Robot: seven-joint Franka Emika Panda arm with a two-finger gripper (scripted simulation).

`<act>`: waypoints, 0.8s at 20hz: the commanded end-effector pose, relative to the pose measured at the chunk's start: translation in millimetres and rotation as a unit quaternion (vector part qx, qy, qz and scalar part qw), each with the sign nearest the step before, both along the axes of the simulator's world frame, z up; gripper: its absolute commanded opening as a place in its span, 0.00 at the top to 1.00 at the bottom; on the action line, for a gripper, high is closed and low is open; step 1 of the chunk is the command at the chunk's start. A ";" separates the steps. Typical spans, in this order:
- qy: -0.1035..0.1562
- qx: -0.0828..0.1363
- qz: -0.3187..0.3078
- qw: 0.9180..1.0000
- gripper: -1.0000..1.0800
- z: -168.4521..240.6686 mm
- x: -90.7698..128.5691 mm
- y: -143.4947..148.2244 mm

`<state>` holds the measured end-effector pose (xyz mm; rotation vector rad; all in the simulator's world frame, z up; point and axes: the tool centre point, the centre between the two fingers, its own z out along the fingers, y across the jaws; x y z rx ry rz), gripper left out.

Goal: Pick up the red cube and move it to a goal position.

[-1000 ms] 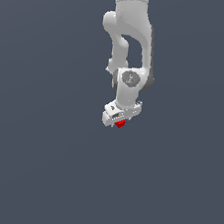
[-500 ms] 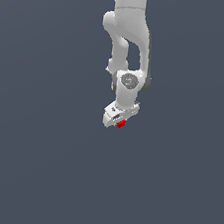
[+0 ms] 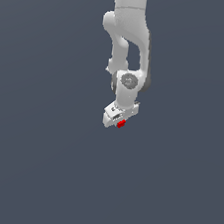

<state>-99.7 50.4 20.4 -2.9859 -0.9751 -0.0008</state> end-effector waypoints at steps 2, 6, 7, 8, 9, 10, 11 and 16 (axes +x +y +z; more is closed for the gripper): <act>0.000 0.000 0.000 1.000 1.00 1.0 0.1 0.1; 0.000 0.000 0.000 1.000 1.00 9.2 0.7 0.2; 0.000 0.000 0.000 1.000 1.00 12.6 0.9 0.2; 0.000 0.000 0.000 1.000 1.00 16.5 1.2 0.2; 0.000 0.000 0.000 1.000 1.00 21.0 1.5 0.2; 0.000 0.000 0.000 1.000 1.00 26.0 1.9 0.3; 0.000 0.000 0.000 1.000 1.00 31.6 2.3 0.6; 0.000 0.000 0.001 1.000 1.00 67.3 5.0 1.4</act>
